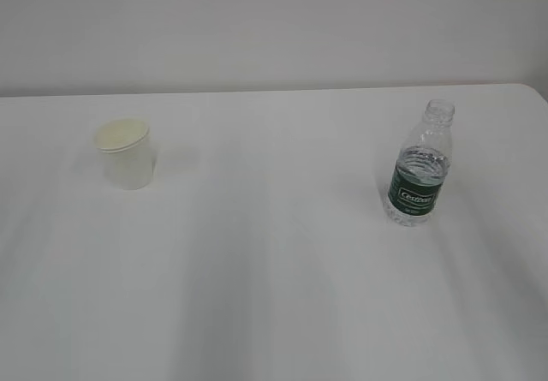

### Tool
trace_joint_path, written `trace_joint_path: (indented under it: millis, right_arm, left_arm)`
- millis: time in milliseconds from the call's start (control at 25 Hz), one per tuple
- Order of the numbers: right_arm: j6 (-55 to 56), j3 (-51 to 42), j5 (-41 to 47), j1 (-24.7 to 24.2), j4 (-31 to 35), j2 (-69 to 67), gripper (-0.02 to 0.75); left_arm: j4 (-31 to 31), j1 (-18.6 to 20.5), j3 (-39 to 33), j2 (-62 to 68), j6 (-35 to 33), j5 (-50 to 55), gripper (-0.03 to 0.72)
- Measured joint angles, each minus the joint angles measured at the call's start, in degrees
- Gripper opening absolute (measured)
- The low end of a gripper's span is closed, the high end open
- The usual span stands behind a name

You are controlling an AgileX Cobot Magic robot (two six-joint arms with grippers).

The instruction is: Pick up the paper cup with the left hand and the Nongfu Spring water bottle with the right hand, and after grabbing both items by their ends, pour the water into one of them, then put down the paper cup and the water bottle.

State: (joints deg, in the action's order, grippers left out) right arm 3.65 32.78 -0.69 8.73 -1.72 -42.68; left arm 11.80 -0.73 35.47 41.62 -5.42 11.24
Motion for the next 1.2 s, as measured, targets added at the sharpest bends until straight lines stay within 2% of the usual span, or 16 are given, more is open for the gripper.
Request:
trace_joint_path:
  millis: [120, 200, 400, 640, 880, 1200]
  right_arm:
    - [1.0, 0.0, -0.9, 0.0, 0.0, -2.7, 0.443]
    - [1.3, 0.0, -2.4, 0.0, 0.0, -4.4, 0.443]
    - [1.8, 0.0, -5.1, 0.0, -0.2, -6.6, 0.444]
    - [5.6, -1.7, -7.9, 0.0, -1.8, -7.0, 0.443]
    - [7.7, -7.3, -10.1, 0.0, -6.4, -7.1, 0.443]
    - [9.2, -14.7, -25.3, 0.0, -11.6, -12.9, 0.443]
  left_arm:
    - [1.1, -0.9, 0.0, 2.6, 0.0, -1.7, 0.41]
    - [-0.3, -3.0, 0.0, 3.6, 0.0, -3.8, 0.409]
    - [-3.9, -11.1, 0.0, 6.9, 0.0, -9.0, 0.408]
    - [-2.6, -18.3, 0.0, 13.9, -0.1, -15.3, 0.407]
    - [-0.3, -19.4, -0.3, 18.7, -0.1, -18.5, 0.396]
    - [0.6, -19.4, -4.7, 20.1, -0.1, -27.4, 0.389]
